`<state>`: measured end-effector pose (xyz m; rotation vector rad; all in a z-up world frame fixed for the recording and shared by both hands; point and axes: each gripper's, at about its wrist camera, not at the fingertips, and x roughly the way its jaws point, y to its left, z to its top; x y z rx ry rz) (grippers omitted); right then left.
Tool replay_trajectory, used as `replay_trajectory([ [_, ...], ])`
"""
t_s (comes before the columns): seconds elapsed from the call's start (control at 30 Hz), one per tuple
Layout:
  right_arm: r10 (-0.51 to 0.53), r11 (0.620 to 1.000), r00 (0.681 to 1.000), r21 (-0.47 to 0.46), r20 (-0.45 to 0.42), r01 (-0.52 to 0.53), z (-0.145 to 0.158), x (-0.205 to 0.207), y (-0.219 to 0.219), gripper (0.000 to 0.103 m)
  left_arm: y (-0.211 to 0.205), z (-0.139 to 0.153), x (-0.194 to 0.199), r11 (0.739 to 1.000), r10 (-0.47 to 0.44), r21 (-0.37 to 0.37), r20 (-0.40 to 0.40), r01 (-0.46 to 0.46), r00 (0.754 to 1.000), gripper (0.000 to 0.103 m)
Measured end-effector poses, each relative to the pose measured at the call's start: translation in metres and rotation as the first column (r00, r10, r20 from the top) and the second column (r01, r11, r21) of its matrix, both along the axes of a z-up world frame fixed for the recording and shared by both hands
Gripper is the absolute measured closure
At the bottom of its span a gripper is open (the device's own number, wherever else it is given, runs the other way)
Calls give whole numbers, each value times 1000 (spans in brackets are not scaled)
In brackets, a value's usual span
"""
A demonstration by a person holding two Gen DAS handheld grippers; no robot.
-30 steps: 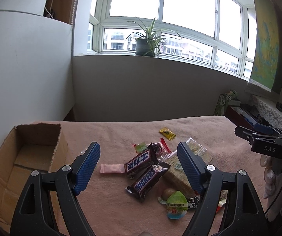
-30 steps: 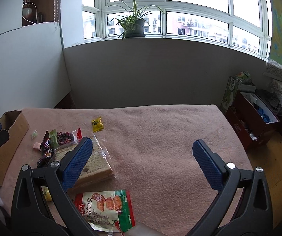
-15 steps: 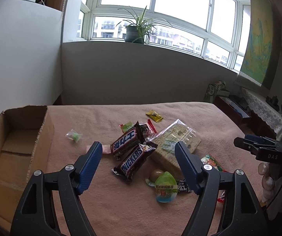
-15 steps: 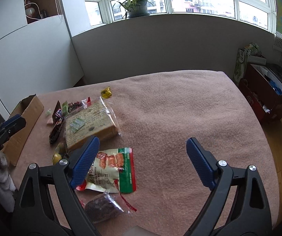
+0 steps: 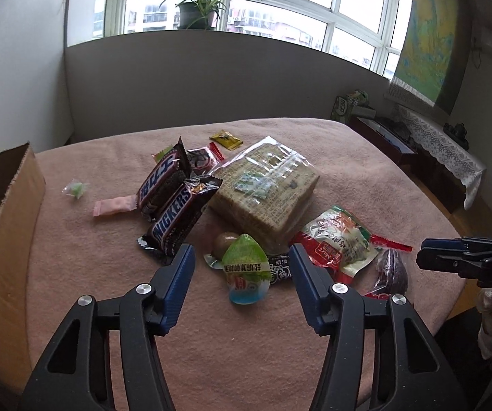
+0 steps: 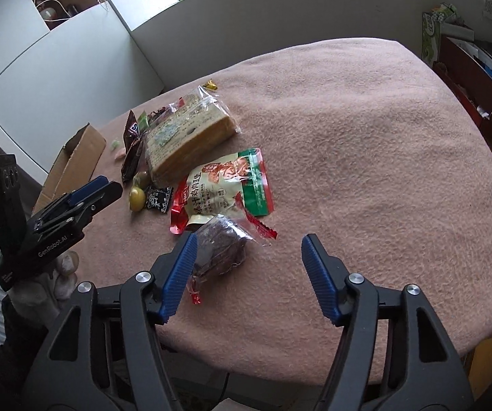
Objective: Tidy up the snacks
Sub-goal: 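Move both tools down toward the snack pile, then grasp the green egg-shaped candy with the left tool while the right tool grasps the dark red-ended bag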
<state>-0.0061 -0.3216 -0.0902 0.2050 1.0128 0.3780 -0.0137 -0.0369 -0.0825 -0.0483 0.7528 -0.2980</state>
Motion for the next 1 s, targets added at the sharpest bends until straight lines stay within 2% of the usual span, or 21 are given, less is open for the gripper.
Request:
replay_trajectory([
  [0.07, 2, 1000, 1000, 21, -23, -1, -2, 1, 1, 37, 0, -5, 3, 1000, -5, -5, -21, 5, 1000, 55],
  [0.43, 30, 999, 994, 33, -107, -27, -21, 11, 25, 37, 2, -19, 15, 1000, -6, -23, -95, 4, 995, 61],
  [0.57, 33, 999, 995, 11, -90, -32, -23, 14, 34, 39, 3, -22, 17, 1000, -11, -26, -125, 8, 992, 69],
  [0.67, 43, 999, 995, 12, -87, -42, -22, 16, 37, 47, 11, -22, 16, 998, -16, -60, -127, 9, 992, 75],
  [0.8, 49, 999, 994, 23, -93, -47, -23, 18, 38, 50, 18, -24, 16, 996, -14, -86, -134, 3, 991, 75],
  [1.0, 62, 998, 994, 22, -90, -61, -23, 21, 40, 52, 13, -24, 14, 998, -28, -61, -133, 20, 991, 76],
])
